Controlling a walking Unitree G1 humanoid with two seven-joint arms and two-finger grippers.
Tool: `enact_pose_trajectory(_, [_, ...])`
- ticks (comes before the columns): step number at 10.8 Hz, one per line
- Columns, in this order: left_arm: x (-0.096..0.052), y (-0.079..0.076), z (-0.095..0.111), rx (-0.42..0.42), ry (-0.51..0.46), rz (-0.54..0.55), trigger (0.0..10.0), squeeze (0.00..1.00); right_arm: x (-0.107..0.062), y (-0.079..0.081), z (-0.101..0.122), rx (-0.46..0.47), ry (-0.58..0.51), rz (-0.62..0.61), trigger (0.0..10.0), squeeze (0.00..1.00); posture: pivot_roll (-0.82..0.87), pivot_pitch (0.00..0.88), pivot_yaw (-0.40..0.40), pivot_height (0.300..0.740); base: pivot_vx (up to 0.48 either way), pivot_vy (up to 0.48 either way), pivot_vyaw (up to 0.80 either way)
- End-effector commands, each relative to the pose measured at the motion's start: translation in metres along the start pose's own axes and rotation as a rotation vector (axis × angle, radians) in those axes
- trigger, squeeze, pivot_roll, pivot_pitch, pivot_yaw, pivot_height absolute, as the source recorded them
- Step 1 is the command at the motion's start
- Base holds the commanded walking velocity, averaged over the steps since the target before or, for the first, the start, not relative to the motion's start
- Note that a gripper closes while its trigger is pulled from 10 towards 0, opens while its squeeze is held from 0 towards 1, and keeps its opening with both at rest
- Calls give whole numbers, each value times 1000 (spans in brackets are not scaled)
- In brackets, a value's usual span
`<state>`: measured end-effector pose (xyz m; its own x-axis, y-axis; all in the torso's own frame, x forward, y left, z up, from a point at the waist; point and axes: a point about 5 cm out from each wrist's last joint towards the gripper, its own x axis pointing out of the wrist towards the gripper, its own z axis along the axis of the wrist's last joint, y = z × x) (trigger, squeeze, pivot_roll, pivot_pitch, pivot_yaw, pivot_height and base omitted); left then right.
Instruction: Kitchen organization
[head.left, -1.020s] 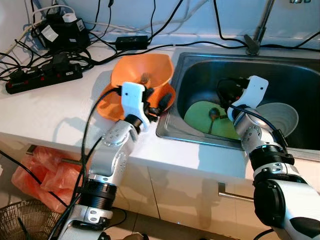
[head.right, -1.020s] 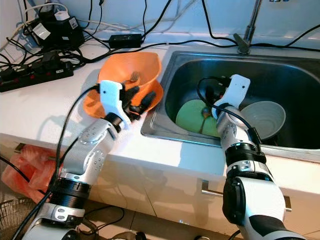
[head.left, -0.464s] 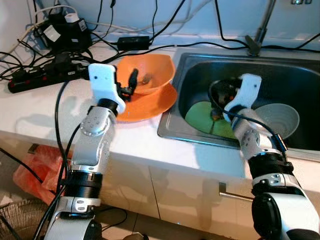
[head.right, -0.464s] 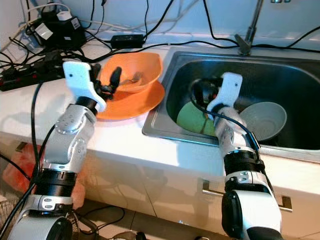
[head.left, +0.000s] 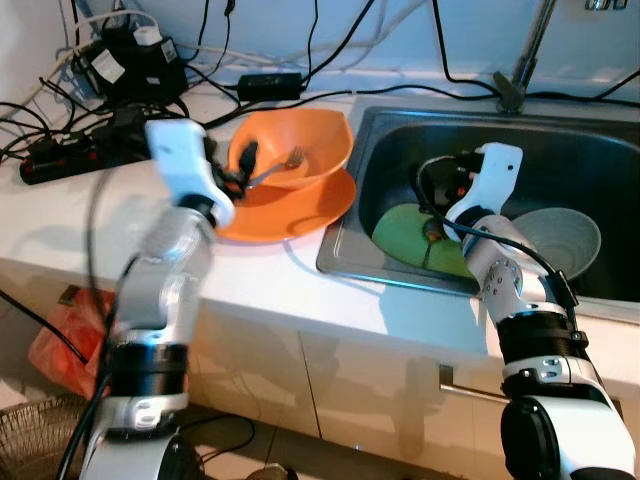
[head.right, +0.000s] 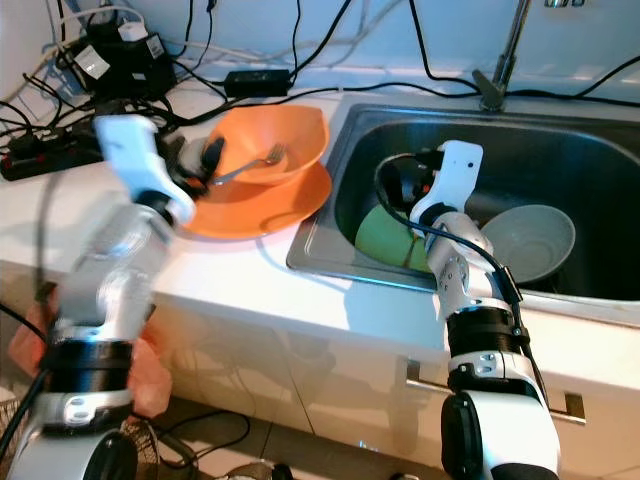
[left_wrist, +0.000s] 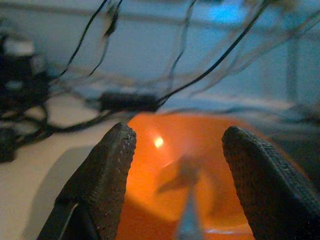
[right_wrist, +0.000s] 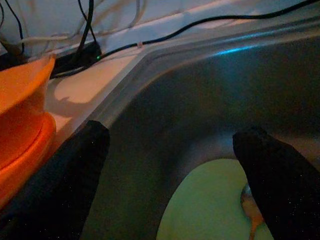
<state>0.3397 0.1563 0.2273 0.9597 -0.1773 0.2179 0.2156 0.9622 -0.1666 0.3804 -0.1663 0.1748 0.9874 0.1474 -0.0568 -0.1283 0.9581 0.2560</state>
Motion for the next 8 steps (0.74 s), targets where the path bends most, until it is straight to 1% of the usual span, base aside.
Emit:
enact_pose_trajectory(1, [-10,4,0,-60,-30,4,10000,0,-1,4,-2,4,8,19,10000,0,129,46,95,740,0,0,0])
enact_pose_trajectory(2, [-15,5,-2,-108,-26,19,10000,0,-1,4,-2,6,9,19,10000,0,131,47,95,740,0,0,0])
enact_pose_trajectory(3, [-26,0,-8,-227,-25,0,10000,0,-1,4,-3,10,10,17,10000,0,136,46,92,740,0,0,0])
enact_pose_trajectory(4, [-28,0,-8,-264,-34,9,10000,0,-1,5,-3,10,12,17,10000,0,136,45,91,740,0,0,0])
enact_pose_trajectory(5, [-30,1,-11,-280,-32,20,10000,0,0,4,-3,11,13,17,10000,0,137,44,91,740,0,0,0])
enact_pose_trajectory(6, [-32,4,-22,-332,-2,53,10000,0,0,5,-2,12,12,17,10000,0,136,43,89,740,0,0,0])
enact_pose_trajectory(7, [-31,8,-30,-393,21,87,10000,0,1,6,-2,13,11,18,10000,0,134,44,89,740,0,0,0])
enact_pose_trajectory(8, [-27,11,-40,-488,66,110,10000,0,1,6,-2,13,10,19,10000,0,133,43,87,740,0,0,0])
